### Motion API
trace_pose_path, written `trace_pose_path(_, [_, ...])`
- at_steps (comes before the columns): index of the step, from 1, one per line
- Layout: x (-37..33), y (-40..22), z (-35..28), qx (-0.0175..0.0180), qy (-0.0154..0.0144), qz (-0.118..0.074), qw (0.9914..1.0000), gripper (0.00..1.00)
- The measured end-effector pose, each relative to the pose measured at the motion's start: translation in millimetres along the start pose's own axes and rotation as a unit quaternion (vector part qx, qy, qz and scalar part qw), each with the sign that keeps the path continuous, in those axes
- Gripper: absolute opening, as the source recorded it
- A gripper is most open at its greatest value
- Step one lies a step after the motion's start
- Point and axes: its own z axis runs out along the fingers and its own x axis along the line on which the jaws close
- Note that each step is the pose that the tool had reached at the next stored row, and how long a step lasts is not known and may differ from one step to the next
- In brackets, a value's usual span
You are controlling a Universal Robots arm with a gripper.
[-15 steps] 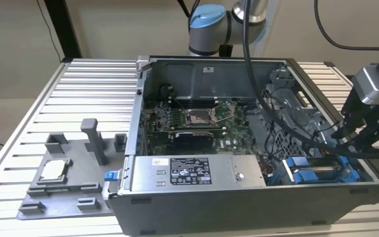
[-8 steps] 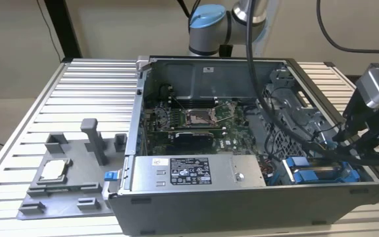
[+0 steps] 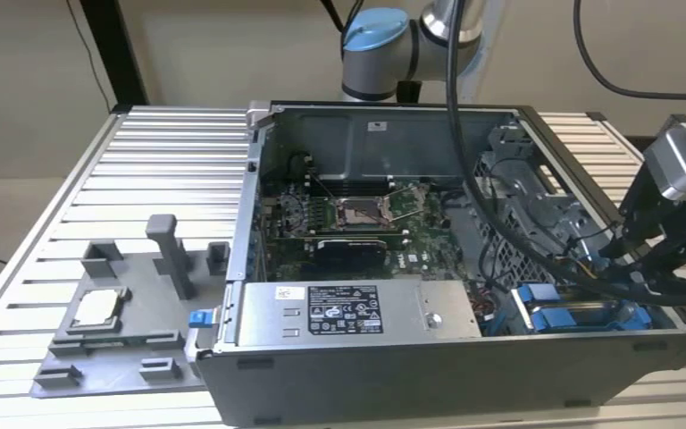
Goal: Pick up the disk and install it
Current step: 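Insert the second disk wire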
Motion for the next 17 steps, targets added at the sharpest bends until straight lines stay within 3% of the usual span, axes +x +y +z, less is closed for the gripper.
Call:
trace_pose_path(1, [0.0, 0.0, 0.1, 0.0000, -0.0001, 0.000, 1.00000, 1.00])
trace_pose_path(2, [0.1, 0.0, 0.1, 0.0000, 0.0000, 0.000, 1.00000, 0.00])
trace_pose_path(9, [-0.2, 1.7, -1.3, 0.0001, -0.0001, 0.000, 1.00000, 0.00])
trace_pose_path(14, [-2.2, 12.6, -11.4, 0.0002, 0.0001, 0.000, 1.00000, 0.00])
trace_pose_path(15, [-2.2, 15.3, -11.9, 0.0004, 0.0009, 0.000, 1.00000, 0.00])
trace_pose_path(17, [-1.8, 21.4, -12.2, 0.0011, 0.0057, 0.000, 0.99998, 0.00])
